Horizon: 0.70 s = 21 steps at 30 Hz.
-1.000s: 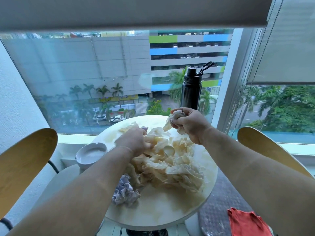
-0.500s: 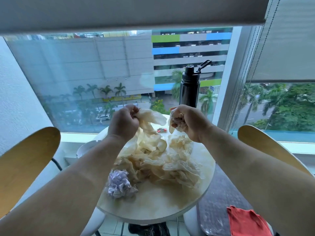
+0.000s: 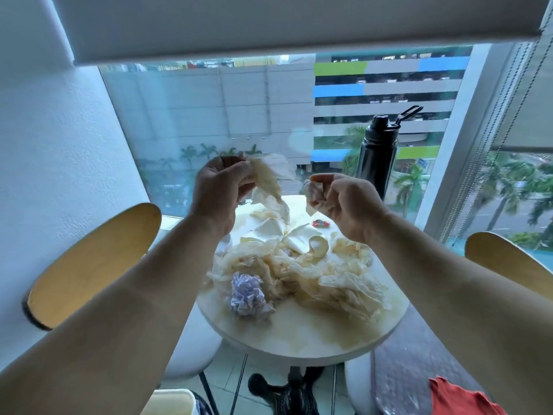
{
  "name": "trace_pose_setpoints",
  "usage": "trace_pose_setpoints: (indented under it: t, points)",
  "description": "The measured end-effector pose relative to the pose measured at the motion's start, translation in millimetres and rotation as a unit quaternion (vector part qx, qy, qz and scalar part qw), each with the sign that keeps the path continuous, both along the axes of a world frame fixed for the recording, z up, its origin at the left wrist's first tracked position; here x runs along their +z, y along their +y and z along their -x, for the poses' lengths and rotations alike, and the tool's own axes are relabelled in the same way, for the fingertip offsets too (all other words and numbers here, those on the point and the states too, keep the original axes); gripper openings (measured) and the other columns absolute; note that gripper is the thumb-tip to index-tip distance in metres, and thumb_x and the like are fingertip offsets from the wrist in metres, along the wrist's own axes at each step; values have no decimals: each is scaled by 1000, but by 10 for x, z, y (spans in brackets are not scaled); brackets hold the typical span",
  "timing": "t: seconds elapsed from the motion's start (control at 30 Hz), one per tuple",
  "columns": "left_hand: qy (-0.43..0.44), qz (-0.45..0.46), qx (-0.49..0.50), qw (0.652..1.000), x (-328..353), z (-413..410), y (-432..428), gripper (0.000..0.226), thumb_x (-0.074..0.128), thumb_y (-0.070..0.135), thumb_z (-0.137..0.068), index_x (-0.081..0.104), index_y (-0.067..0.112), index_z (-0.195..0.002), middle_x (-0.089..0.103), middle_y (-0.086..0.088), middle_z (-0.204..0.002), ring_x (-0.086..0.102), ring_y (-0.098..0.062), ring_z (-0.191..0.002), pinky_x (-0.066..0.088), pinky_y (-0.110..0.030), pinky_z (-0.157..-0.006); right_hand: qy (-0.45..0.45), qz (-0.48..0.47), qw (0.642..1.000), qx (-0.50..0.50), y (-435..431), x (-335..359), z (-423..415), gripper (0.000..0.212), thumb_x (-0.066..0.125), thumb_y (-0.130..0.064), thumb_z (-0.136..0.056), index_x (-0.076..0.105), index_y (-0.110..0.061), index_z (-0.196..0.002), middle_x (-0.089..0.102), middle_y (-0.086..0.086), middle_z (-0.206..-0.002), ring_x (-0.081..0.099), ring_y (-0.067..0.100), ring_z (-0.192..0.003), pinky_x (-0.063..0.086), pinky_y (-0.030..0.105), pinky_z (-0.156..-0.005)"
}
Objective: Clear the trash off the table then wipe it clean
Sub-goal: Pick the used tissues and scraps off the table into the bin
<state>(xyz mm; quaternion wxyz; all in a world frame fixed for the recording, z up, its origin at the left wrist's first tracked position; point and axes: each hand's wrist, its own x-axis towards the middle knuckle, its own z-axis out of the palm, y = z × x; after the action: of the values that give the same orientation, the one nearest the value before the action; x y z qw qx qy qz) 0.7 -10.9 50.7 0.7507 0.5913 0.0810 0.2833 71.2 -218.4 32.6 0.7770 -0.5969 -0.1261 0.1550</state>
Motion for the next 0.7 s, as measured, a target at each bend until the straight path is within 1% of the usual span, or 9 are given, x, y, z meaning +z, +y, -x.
trace_pose_setpoints:
  t: [0.03,0.07,0.13,0.17,0.33,0.47,0.53,0.63,0.7]
  points:
    - [-6,-8,14,1000,-9,54,53,19,70,-8,-86,68,11,-91,74,-15,-92,74,-25,-86,63,-37,-86,-9,11,1000,1,55,2,27,45,30,23,-80,63,15,-107,58,22,-98,55,34,-93,51,48,-106]
    - [-10,-16,35,999,-27,107,112,25,71,-12,-83,67,11,-92,74,-15,-94,74,-26,-89,64,-38,-86,-22,21,1000,2,120,7,72,46,32,27,-84,67,9,-108,62,21,-101,58,31,-96,51,43,-106]
    - [-9,-16,80,997,-43,249,266,34,63,-19,-82,65,14,-93,75,-9,-90,73,-24,-86,64,-41,-85,-45,15,999,6,284,4,163,43,49,27,-89,72,-6,-104,71,15,-102,67,25,-97,60,28,-94]
    - [-5,-9,94,996,-51,317,361,38,59,-20,-83,62,16,-94,76,-4,-86,73,-22,-83,63,-43,-83,-50,4,999,6,369,2,200,39,58,25,-88,72,-8,-104,73,13,-102,70,23,-98,61,27,-92]
    - [12,35,121,992,-138,701,859,39,52,-16,-90,51,21,-104,74,-1,-93,72,-25,-84,64,-52,-80,-53,-45,998,8,873,29,455,30,65,17,-89,72,-8,-104,79,7,-93,76,18,-88,63,31,-88]
    - [19,37,135,990,-252,1118,1260,42,46,-20,-88,46,20,-102,67,-7,-101,67,-22,-77,63,-50,-79,-71,15,997,33,1377,-18,783,23,71,0,-94,74,-21,-103,79,-1,-92,72,15,-79,62,32,-80]
    - [29,35,149,988,-349,1329,1467,42,51,-18,-87,45,19,-103,68,-11,-108,68,-28,-86,64,-48,-78,-80,49,994,50,1626,-87,977,19,74,-7,-93,76,-23,-103,79,-4,-93,71,12,-82,59,30,-77]
    - [67,30,200,977,-540,1636,1817,41,66,-8,-79,46,17,-104,68,-20,-111,72,-40,-95,62,-62,-82,-85,75,992,59,2068,-299,1286,19,77,-12,-92,77,-20,-109,79,1,-100,70,10,-87,55,33,-84]
    - [99,20,224,969,-714,1811,2012,38,70,0,-71,53,12,-102,69,-23,-105,74,-43,-94,61,-65,-80,-94,91,989,70,2322,-478,1467,21,76,-6,-90,78,-18,-107,79,8,-98,64,16,-84,52,35,-84]
